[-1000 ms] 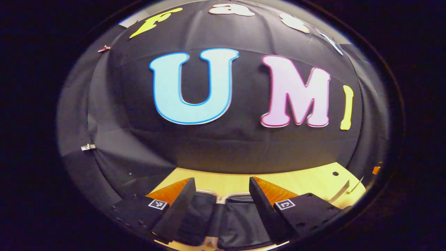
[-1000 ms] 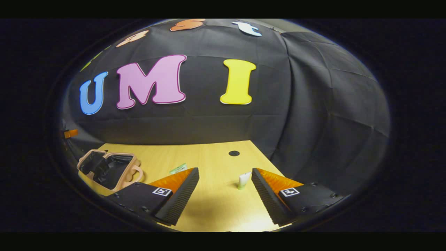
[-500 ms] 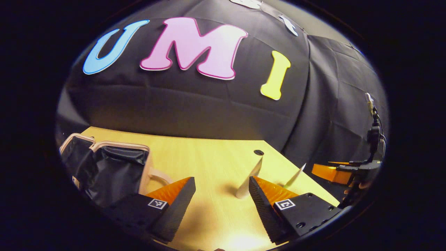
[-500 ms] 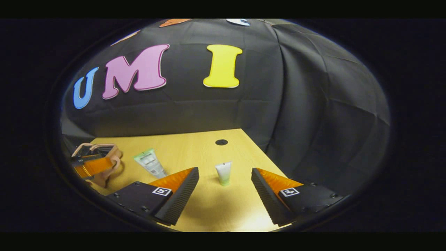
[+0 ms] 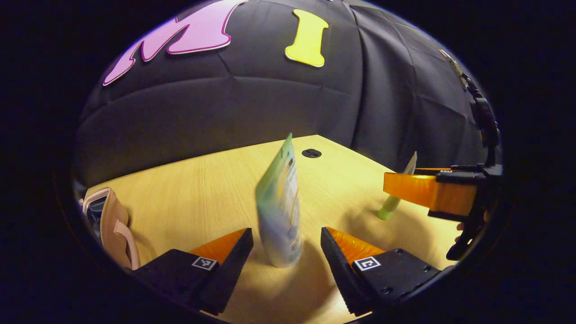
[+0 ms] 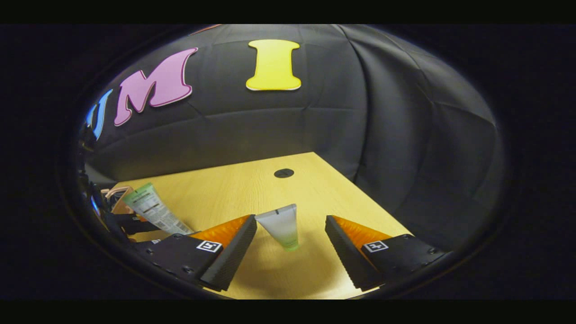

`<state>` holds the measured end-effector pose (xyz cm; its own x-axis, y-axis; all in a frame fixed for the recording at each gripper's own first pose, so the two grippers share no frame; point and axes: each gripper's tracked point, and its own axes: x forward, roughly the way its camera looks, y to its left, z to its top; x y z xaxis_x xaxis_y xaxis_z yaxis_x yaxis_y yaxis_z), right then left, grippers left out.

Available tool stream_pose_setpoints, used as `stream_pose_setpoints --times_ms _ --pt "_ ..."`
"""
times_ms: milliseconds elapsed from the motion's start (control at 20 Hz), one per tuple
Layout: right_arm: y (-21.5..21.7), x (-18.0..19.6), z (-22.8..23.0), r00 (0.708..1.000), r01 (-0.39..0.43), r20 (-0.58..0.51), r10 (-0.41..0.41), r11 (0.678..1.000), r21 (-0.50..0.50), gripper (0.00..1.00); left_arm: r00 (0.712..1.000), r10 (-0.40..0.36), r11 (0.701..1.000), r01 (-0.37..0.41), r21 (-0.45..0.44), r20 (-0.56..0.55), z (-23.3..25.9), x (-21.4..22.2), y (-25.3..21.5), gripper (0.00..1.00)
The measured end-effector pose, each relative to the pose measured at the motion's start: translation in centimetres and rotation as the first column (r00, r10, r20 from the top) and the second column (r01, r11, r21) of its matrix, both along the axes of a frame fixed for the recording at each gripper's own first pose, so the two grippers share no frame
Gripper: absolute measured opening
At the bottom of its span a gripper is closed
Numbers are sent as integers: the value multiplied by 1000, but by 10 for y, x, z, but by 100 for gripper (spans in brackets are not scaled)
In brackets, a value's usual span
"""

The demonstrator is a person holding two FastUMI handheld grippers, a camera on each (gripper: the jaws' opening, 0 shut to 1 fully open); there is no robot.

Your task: First open the suitcase, pack the skin care products into it, and then close the suitcase.

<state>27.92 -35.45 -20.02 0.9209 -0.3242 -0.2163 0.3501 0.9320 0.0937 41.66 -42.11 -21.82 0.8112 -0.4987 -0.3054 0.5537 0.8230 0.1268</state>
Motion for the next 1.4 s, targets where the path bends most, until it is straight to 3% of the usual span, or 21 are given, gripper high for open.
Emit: stream_pose_setpoints --times_ms 50,100,200,300,550,700,750,800,850,900,1050,1100,1150,1250,1400 --pt "0 3 -7 1000 0 -17 0 1000 1 98 1000 16 1000 -16 -2 -21 -4 6 -3 94" --pt "2 6 -12 1000 1 -28 -1 1000 2 98 998 46 999 -46 6 -34 -5 12 -4 87" --pt "0 10 -16 999 17 -40 -17 1000 3 98 997 68 998 -69 -1 -31 -1 26 -7 61" --pt "-2 15 -16 999 32 -30 -31 999 9 98 996 68 997 -69 -22 -49 2 25 -7 47" --pt "-9 29 -34 995 73 -67 -71 997 39 97 996 76 996 -79 -50 -54 9 11 9 42" --pt "-9 32 -44 992 70 -105 -67 997 19 39 995 85 995 -88 -56 -55 -1 15 17 41" --pt "-7 36 -42 994 54 -95 -52 998 17 29 994 92 994 -95 -53 -56 -2 15 21 42" --pt "-6 35 -41 994 48 -94 -48 999 5 31 994 96 994 -99 -54 -57 -3 11 26 42" --pt "-2 31 -37 996 35 -87 -35 999 -5 24 993 102 993 -105 -61 -57 -2 9 32 42" --pt "2 27 -32 997 26 -79 -27 999 -20 29 993 108 991 -111 -72 -56 1 7 38 42" --pt "26 14 3 1000 -15 -21 14 998 -57 31 992 123 981 -124 -151 -20 34 -12 65 42" --pt "39 7 16 999 -43 -9 42 997 -60 18 992 129 976 -129 -178 -9 51 -21 78 42" --pt "56 2 27 998 -69 1 69 995 -77 21 990 141 970 -138 -201 1 68 -30 94 42" --pt "97 -14 49 990 -141 1 142 984 -110 24 984 175 959 -163 -232 33 101 -49 141 42" --pt "167 -29 72 962 -270 0 272 955 -122 24 959 282 946 -274 -175 19 127 -57 242 41"
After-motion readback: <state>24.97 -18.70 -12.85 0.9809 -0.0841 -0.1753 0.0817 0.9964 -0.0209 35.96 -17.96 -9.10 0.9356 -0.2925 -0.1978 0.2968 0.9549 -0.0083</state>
